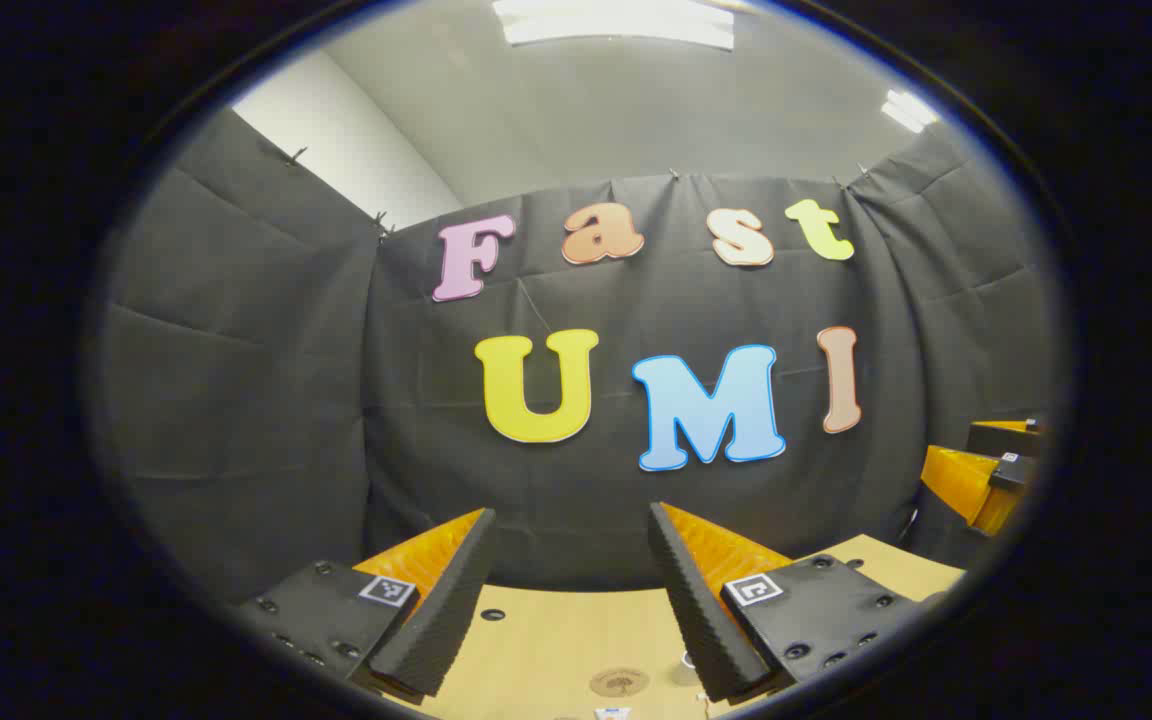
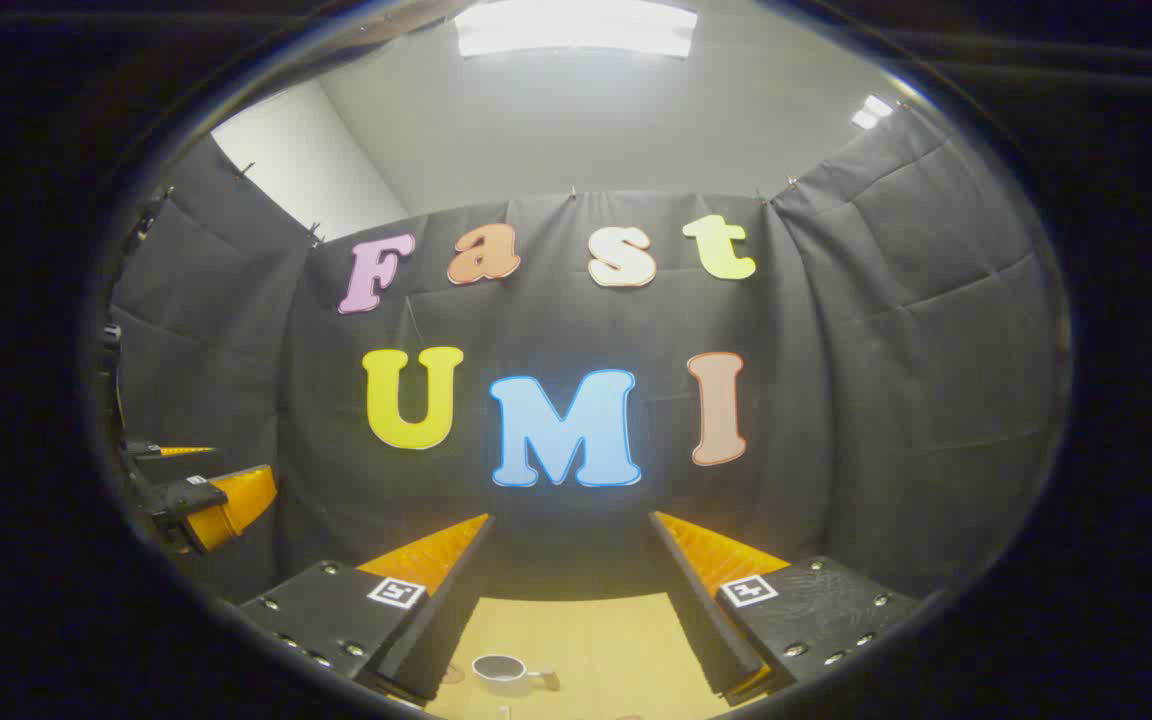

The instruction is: Put the toothbrush and toothpaste on the desktop into the cup, then pick up the cup and place it on the coaster on the desktop.

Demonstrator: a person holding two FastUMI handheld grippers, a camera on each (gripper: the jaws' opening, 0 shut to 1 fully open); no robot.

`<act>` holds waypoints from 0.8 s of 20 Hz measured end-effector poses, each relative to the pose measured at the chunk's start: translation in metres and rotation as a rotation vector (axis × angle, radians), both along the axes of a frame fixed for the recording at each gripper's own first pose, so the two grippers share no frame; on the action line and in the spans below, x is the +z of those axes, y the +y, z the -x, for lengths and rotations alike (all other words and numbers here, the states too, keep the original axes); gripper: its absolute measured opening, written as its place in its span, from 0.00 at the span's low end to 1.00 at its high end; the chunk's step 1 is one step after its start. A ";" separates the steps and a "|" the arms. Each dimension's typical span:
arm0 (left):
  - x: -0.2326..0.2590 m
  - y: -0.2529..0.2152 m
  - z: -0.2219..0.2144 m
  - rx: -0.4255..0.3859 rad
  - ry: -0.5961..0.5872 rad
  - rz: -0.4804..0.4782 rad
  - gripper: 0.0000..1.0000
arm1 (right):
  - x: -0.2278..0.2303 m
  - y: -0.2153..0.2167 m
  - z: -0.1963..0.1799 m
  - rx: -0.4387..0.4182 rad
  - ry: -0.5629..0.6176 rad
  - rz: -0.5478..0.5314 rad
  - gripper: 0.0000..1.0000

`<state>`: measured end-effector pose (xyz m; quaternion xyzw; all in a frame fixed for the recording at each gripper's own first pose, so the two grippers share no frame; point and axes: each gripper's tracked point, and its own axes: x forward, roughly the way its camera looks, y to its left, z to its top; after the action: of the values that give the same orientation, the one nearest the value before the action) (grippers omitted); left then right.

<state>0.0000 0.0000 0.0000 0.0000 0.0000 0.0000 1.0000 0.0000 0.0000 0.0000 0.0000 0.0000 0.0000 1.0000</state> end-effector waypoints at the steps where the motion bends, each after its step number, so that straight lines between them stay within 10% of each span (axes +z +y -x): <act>1: 0.000 0.004 -0.002 0.008 -0.001 0.004 0.96 | 0.001 0.001 -0.001 0.001 -0.004 0.002 0.91; 10: -0.029 -0.004 -0.008 -0.047 0.080 0.032 1.00 | -0.018 0.001 -0.005 -0.009 0.056 0.039 0.92; 16: -0.176 -0.019 -0.006 -0.119 0.450 0.093 0.96 | -0.133 0.018 0.001 0.039 0.437 0.064 0.92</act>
<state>0.0063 -0.0189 -0.1763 -0.0462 0.2228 -0.0587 0.9720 -0.0014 0.0176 -0.1329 -0.0317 0.2165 0.0193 0.9756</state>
